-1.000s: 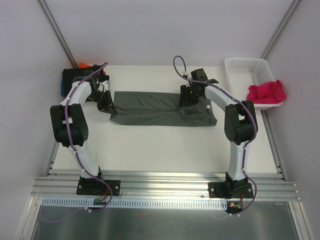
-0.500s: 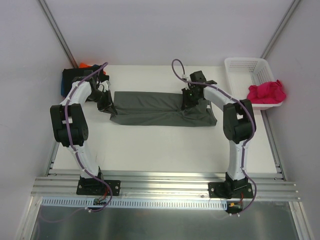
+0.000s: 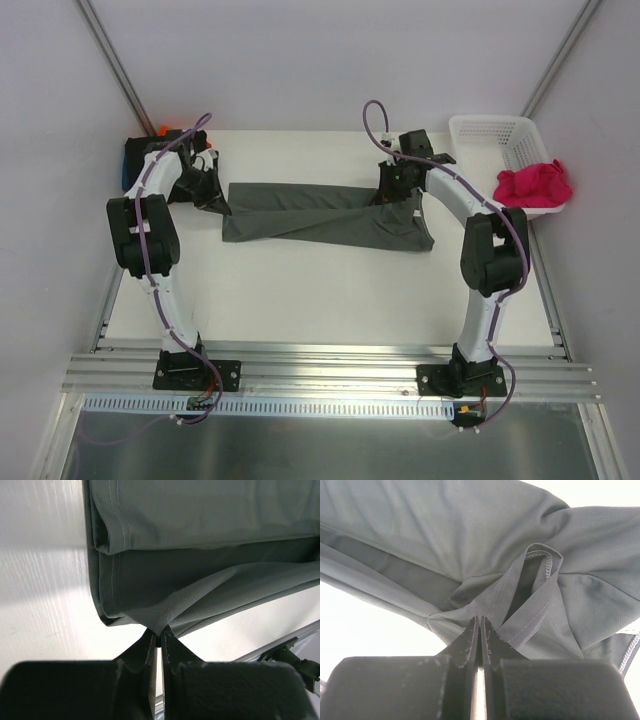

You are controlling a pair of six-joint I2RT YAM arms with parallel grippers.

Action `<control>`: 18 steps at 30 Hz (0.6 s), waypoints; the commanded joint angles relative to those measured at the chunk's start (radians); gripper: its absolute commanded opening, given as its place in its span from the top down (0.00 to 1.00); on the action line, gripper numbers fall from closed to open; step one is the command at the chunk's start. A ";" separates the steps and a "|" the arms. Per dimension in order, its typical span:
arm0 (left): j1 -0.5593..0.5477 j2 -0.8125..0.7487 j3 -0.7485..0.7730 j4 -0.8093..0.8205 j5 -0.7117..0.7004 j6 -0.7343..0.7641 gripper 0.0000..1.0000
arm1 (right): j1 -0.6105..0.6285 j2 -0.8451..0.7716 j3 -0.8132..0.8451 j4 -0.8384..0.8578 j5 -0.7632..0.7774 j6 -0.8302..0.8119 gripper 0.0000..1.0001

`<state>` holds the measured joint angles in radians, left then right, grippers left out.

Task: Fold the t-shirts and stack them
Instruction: Fold the tshirt

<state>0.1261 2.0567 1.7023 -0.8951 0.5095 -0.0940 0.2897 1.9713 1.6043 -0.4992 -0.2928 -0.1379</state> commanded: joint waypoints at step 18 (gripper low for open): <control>0.007 0.011 0.060 -0.011 -0.006 0.011 1.00 | 0.051 0.041 0.088 0.031 0.009 0.020 0.99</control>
<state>0.1257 2.1010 1.7515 -0.8898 0.4923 -0.0933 0.3328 2.0403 1.6588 -0.4831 -0.2924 -0.1307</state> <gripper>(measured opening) 0.011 0.019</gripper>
